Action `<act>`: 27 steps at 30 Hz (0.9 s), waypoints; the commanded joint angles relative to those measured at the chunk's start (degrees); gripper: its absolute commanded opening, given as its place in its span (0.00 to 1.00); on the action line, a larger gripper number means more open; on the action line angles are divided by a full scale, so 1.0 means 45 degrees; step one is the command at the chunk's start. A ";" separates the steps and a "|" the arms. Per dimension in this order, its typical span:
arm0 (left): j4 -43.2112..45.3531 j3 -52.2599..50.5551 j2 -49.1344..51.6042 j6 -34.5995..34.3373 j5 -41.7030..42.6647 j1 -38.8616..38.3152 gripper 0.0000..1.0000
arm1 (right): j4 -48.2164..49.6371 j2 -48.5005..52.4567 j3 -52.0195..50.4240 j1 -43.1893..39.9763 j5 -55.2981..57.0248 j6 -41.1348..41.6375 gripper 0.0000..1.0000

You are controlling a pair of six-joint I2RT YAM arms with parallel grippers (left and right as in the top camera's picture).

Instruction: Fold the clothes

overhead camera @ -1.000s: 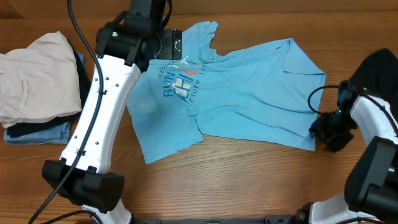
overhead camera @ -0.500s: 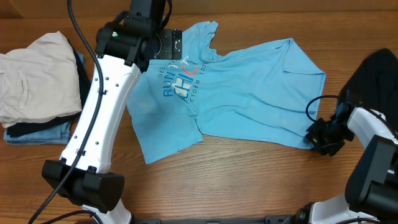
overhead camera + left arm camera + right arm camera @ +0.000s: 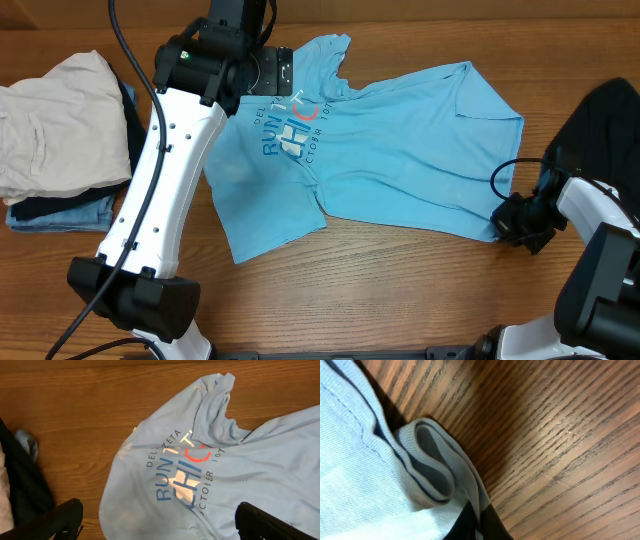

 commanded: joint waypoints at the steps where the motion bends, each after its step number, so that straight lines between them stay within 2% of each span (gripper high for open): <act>1: 0.0695 -0.0044 0.0117 -0.0117 -0.0049 0.0000 1.00 | 0.0151 0.0257 -0.0408 -0.0398 0.2181 0.0704 0.04; 4: -0.0306 -0.0112 0.0189 0.0015 0.0471 0.0000 1.00 | 0.0452 0.0257 -0.0398 -0.1273 0.2210 0.0738 0.04; 5: -0.0811 -0.0199 0.0243 -0.0141 0.0554 0.0019 0.95 | 0.0690 0.0257 -0.0398 -0.1724 0.2064 0.0738 0.04; 7: -0.1977 -0.0821 0.0379 -0.1375 0.0627 0.0097 0.92 | 0.1205 0.0257 -0.0398 -0.2487 0.1579 0.0733 0.04; 10: -0.2487 -0.2395 0.0379 -0.1836 0.1438 0.0170 0.90 | 0.1564 0.0257 -0.0398 -0.3109 0.1423 0.0729 0.04; 14: -0.2244 -0.4881 0.0379 -0.1831 0.3385 0.0170 0.90 | 0.1826 0.0257 -0.0398 -0.3065 0.1404 0.0675 0.04; 15: -0.2093 -0.5654 0.0379 -0.1831 0.3784 0.0170 0.87 | 0.1962 0.0262 -0.0398 -0.3055 0.1404 0.0675 0.04; 18: -0.1996 -0.7242 0.0379 -0.1909 0.3934 0.0146 0.82 | 0.2191 0.0257 -0.0398 -0.3055 0.1384 0.0680 0.04; 22: -0.1821 -0.8893 0.0374 -0.2613 0.3929 0.0180 0.81 | 0.2288 0.0262 -0.0398 -0.3050 0.1200 0.0631 0.04; 27: -0.0457 -1.0977 0.0374 -0.2963 0.3949 0.0155 0.77 | 0.2288 0.0262 -0.0398 -0.3055 0.1209 0.0631 0.04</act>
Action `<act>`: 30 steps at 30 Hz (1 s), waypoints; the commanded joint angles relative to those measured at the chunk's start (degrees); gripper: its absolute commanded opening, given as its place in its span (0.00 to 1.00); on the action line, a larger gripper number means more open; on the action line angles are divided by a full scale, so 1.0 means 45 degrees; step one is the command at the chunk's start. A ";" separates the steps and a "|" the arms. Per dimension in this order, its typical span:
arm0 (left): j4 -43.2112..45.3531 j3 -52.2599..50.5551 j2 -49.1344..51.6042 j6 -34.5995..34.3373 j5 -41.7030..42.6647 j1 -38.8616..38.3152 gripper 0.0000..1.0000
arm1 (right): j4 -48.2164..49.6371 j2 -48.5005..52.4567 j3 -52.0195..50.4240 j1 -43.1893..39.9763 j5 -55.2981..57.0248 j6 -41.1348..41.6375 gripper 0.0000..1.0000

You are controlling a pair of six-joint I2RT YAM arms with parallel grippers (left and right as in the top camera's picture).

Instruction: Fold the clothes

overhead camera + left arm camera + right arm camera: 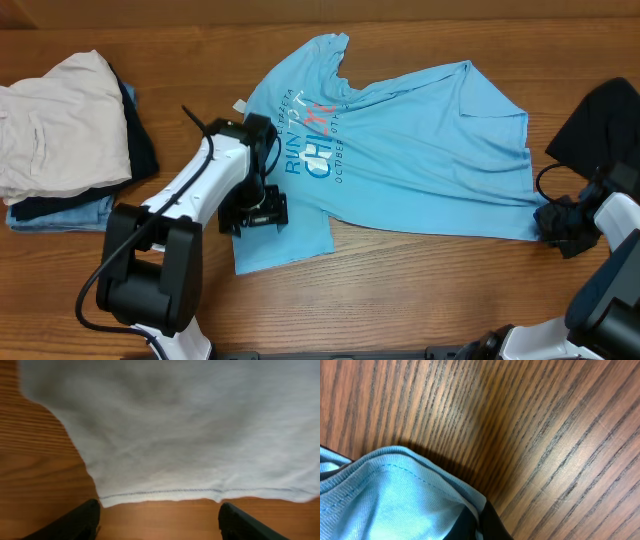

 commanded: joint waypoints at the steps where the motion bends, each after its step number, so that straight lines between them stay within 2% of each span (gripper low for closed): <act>1: 0.0787 -0.1394 0.0024 -0.0593 0.0204 0.0049 0.76 | 0.0209 0.0330 -0.0364 -0.0049 0.0359 0.0049 0.04; 3: 0.1234 -0.2098 0.0024 -0.0622 0.0306 0.0092 0.71 | 0.0146 0.0330 -0.0364 -0.0049 0.0374 -0.0194 0.04; 8: 0.2754 -0.4226 0.0024 -0.1088 0.0413 0.0146 0.41 | -0.0389 0.0330 -0.0364 -0.0049 0.0612 -0.0185 0.04; 9: 0.2837 -0.4629 0.0024 -0.1088 0.0389 0.0146 0.39 | -0.0578 0.0330 -0.0364 -0.0049 0.0835 -0.0180 0.04; 14: 0.2463 -0.5527 0.0024 -0.1413 0.0427 0.0160 0.41 | -0.1307 0.0325 -0.0364 -0.0053 0.1729 0.0209 0.05; 16: 0.2025 -0.5722 0.0024 -0.1418 0.0500 0.0160 0.41 | -0.1593 0.0325 -0.0364 -0.0063 0.2093 0.0364 0.10; 18: 0.1501 -0.5848 0.0024 -0.1413 0.0602 0.0160 0.41 | -0.1919 0.0325 -0.0335 -0.0063 0.2331 0.0549 0.11; 20: 0.1166 -0.5950 0.0024 -0.1409 0.0675 0.0160 0.41 | -0.2195 0.0325 -0.0155 -0.0063 0.2380 0.0656 0.19; 28: 0.0559 -0.5960 0.0019 -0.1122 0.0437 0.0155 0.41 | -0.5440 0.0325 0.2861 -0.0063 0.2370 0.1166 0.26; 30: 0.0559 -0.5940 -0.0005 -0.1117 0.0544 0.0155 0.52 | -0.6407 0.0325 0.4226 -0.0058 0.2365 0.1151 0.30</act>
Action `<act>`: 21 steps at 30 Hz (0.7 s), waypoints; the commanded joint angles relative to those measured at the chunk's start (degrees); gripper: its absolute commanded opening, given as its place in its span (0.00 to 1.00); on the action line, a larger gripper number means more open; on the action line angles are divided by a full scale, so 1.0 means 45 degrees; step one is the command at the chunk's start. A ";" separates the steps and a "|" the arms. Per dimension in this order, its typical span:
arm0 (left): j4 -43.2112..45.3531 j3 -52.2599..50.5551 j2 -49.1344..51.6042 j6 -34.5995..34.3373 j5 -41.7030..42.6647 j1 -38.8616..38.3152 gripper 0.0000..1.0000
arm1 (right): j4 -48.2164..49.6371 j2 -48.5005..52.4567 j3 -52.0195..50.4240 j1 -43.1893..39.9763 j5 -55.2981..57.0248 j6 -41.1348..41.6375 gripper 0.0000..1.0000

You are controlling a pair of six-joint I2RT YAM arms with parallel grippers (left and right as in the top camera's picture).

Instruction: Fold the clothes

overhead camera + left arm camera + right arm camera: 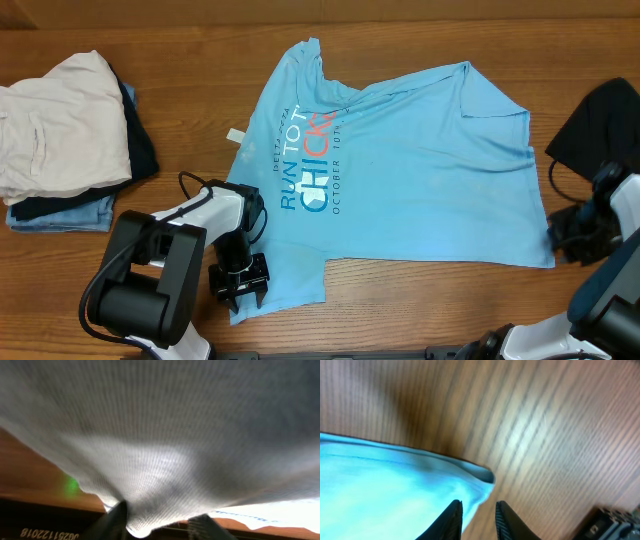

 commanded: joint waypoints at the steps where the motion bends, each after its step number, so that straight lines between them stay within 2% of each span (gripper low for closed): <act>1: -0.0107 -0.0539 0.0622 -0.0131 -0.0641 -0.0005 0.56 | -0.1005 -0.0039 0.1953 -0.0049 0.0228 0.0146 0.32; 3: -0.0228 -0.0476 0.0461 -0.0131 -0.0627 -0.0005 0.67 | -0.1549 -0.0039 0.2851 -0.0029 0.0175 0.0053 0.36; 5: -0.0602 -0.0107 0.0049 -0.0155 -0.0359 -0.0005 0.76 | -0.1826 -0.0039 0.3589 0.0034 -0.0631 -0.1253 0.43; 9: -0.1841 0.1311 -0.1146 -0.0481 -0.0345 -0.0005 0.83 | -0.1656 -0.0039 0.4527 0.0155 -0.3143 -0.3259 0.70; 14: -0.3206 0.4920 -0.2647 -0.0505 -0.0345 -0.0029 0.89 | -0.1234 -0.0039 0.4750 0.0248 -0.4070 -0.3900 0.85; 17: -0.2132 0.7242 -0.2856 0.0427 -0.0340 -0.0029 0.89 | -0.0719 -0.0039 0.4750 0.0248 -0.4435 -0.3891 0.92; 18: -0.1355 0.7791 -0.2846 0.0719 -0.0350 -0.0029 0.89 | -0.0525 -0.0039 0.4750 0.0248 -0.4575 -0.3886 0.99; 21: 0.2239 0.8422 -0.2846 0.1273 -0.0865 -0.0029 0.82 | -0.0296 -0.0039 0.4745 0.0248 -0.5406 -0.3832 1.00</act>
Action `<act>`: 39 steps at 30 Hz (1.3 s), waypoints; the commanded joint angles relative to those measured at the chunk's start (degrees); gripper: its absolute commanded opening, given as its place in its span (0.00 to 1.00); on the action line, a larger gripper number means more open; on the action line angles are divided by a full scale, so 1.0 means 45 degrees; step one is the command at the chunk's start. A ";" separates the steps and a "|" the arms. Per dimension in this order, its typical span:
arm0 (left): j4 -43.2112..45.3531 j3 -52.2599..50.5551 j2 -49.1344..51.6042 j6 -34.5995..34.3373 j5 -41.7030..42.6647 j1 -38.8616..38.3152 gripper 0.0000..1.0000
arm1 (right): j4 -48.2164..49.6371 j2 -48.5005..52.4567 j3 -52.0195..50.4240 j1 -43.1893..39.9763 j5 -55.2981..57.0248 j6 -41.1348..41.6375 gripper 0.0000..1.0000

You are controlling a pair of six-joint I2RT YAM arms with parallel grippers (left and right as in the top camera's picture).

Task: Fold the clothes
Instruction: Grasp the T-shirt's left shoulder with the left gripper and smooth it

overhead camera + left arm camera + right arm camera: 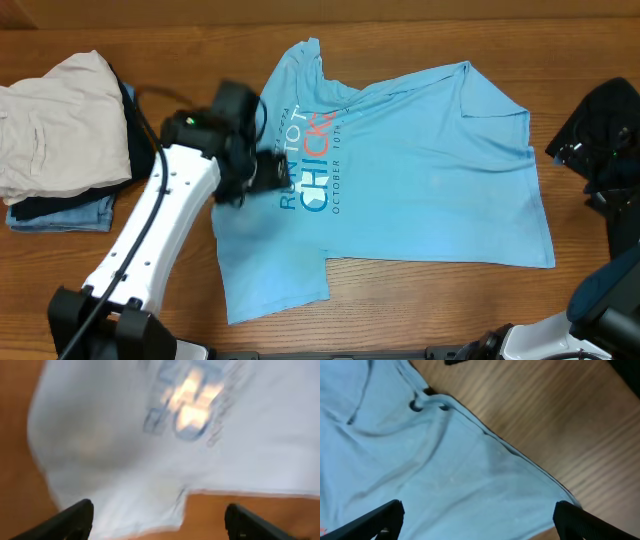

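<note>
A light blue T-shirt (400, 170) with a "RUN TO CHICO" print lies spread out, print up, on the wooden table (420, 310). My left gripper (159, 522) hangs open above the shirt's left half, over the print and the lower-left flap (125, 495); this view is blurred. In the overhead view the left arm (175, 200) reaches across the shirt's left edge. My right gripper (480, 522) is open above the shirt's lower right part (470, 475), with nothing between its fingers. The hem corner (567, 497) shows at the right.
A stack of folded clothes (60, 130), beige on top of dark and denim pieces, sits at the left edge. A black garment (600, 115) lies at the right edge, by the right arm.
The left gripper was shut on the shirt's lower-left hem near the table's front; now it is open and raised over the print. The right gripper has risen from the lower right corner and stands wide.
First the shirt lay bunched and slanted, with the left gripper open over the print and the right shut on the right hem. Then the left was low at the lower-left hem and the right corner lay further right. Then both corners were drawn out; now the shirt lies flat, released.
</note>
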 commanded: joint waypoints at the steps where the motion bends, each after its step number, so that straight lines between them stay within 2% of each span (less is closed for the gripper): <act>1: 0.3580 0.0661 -0.0189 0.0957 -0.1112 -0.0029 0.79 | 0.0092 -0.0063 0.0355 0.0044 -0.1010 -0.0083 1.00; 2: 0.4629 0.0661 -0.0121 0.0962 -0.1661 -0.0029 0.73 | 0.0092 -0.0063 0.0355 0.0044 -0.1010 -0.0083 1.00; 4: 0.6154 0.0656 0.0083 0.1117 -0.2293 -0.0029 0.54 | 0.0136 -0.0063 0.0355 0.0044 -0.1015 -0.0083 1.00; 5: 0.7198 0.0656 0.0374 0.1413 -0.2424 -0.0029 0.35 | 0.0199 -0.0063 0.0355 0.0044 -0.1010 -0.0083 1.00; 6: 0.7703 0.0656 0.0588 0.1617 -0.2424 -0.0029 0.25 | 0.0223 -0.0063 0.0355 0.0044 -0.1015 -0.0083 1.00; 8: 0.8694 0.0656 0.1239 0.2113 -0.2424 -0.0029 0.14 | 0.0248 -0.0063 0.0355 0.0044 -0.1015 -0.0083 1.00; 11: 1.0341 0.0661 0.2691 0.2618 -0.2414 -0.0029 0.04 | 0.0287 -0.0063 0.0355 0.0044 -0.1010 -0.0083 1.00; 17: 1.2400 0.0661 0.5586 0.3152 -0.2458 -0.0015 0.04 | 0.0287 -0.0063 0.0355 0.0044 -0.1015 -0.0083 1.00; 26: 1.3372 0.0661 0.7975 0.3138 -0.2467 0.0656 0.04 | 0.0282 -0.0063 0.0355 0.0044 -0.1010 -0.0083 1.00; 31: 1.2643 0.0661 0.8257 0.2982 -0.2419 0.1409 0.04 | 0.0287 -0.0063 0.0355 0.0044 -0.1015 -0.0083 1.00; 39: 1.0108 0.0661 0.8213 0.2832 -0.2433 0.1569 0.04 | 0.0282 -0.0063 0.0355 0.0044 -0.1015 -0.0083 1.00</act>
